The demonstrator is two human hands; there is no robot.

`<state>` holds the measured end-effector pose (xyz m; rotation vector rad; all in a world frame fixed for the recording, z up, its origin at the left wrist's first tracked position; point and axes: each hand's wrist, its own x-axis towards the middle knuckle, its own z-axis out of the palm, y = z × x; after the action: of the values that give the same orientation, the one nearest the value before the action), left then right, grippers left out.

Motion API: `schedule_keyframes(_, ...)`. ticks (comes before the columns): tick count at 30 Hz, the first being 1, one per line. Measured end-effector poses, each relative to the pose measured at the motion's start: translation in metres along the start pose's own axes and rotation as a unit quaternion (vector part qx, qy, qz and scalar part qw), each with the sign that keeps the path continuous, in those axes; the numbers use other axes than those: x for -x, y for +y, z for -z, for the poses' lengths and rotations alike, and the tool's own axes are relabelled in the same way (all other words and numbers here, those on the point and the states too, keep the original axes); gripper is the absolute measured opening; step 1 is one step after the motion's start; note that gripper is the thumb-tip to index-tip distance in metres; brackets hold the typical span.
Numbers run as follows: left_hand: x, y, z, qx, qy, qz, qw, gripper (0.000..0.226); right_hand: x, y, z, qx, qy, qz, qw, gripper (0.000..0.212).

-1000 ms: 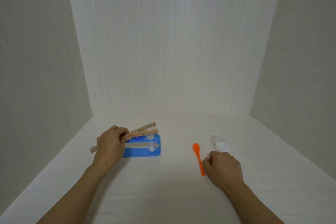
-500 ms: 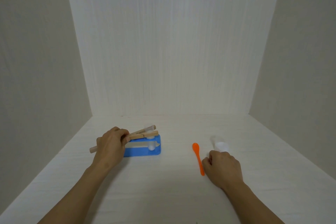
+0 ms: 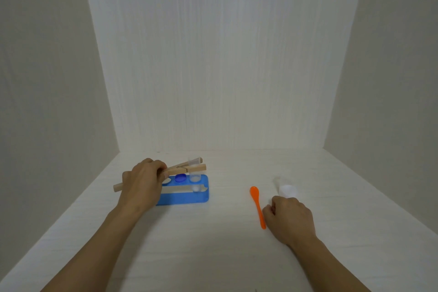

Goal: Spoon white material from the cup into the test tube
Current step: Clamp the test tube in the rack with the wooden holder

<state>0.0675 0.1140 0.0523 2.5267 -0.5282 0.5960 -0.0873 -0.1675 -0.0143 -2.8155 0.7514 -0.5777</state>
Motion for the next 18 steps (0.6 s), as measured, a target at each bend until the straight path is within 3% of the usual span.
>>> schedule_keyframes(12, -0.008, 0.027, 0.031, 0.013, 0.061, -0.021, 0.998, 0.014, -0.001, 0.001, -0.002, -0.004, 0.003, 0.001, 1.000, 0.035)
schedule_keyframes(18, -0.008, 0.048, 0.033, 0.047, 0.037, -0.009, 0.998, 0.016, 0.000, 0.002, -0.001, -0.008, 0.001, 0.006, 1.000, 0.042)
